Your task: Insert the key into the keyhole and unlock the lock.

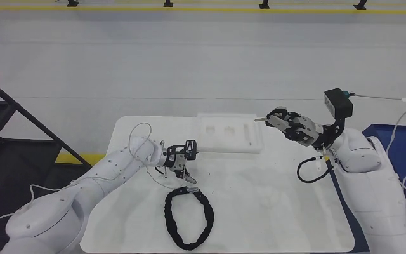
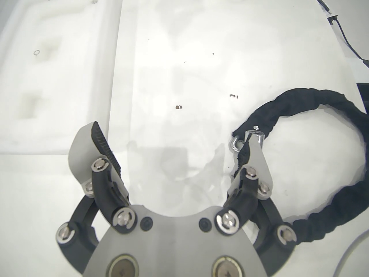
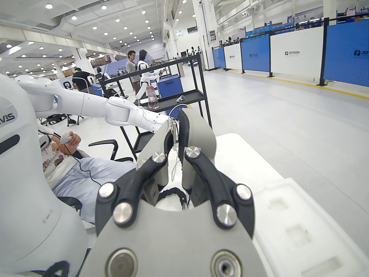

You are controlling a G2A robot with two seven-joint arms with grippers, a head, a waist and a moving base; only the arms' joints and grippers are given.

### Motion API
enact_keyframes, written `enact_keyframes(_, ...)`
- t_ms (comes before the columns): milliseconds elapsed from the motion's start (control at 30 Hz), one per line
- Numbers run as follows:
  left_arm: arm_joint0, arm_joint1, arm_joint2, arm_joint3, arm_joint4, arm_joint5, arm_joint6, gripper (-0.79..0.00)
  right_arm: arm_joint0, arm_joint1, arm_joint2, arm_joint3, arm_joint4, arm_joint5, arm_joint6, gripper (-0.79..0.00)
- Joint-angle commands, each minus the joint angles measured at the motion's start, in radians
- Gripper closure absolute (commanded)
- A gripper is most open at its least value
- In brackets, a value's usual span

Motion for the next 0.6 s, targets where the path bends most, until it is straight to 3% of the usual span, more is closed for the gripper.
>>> enact_keyframes(0, 0.017, 0.022, -0.011, -0.017, 0.022, 0.001, 0.020, -0.785, 0.000, 0.000, 0.000, 0.000, 0.000, 0.000, 0.000, 0.000)
enact_keyframes(267, 0.108, 0.108, -0.055, -0.122, 0.085, -0.014, 0.071, -0.785, 0.000, 0.000, 0.000, 0.000, 0.000, 0.000, 0.000, 0.000)
enact_keyframes(567, 0.182, 0.148, -0.088, -0.198, 0.128, -0.003, 0.074, -0.785, 0.000, 0.000, 0.000, 0.000, 0.000, 0.000, 0.000, 0.000)
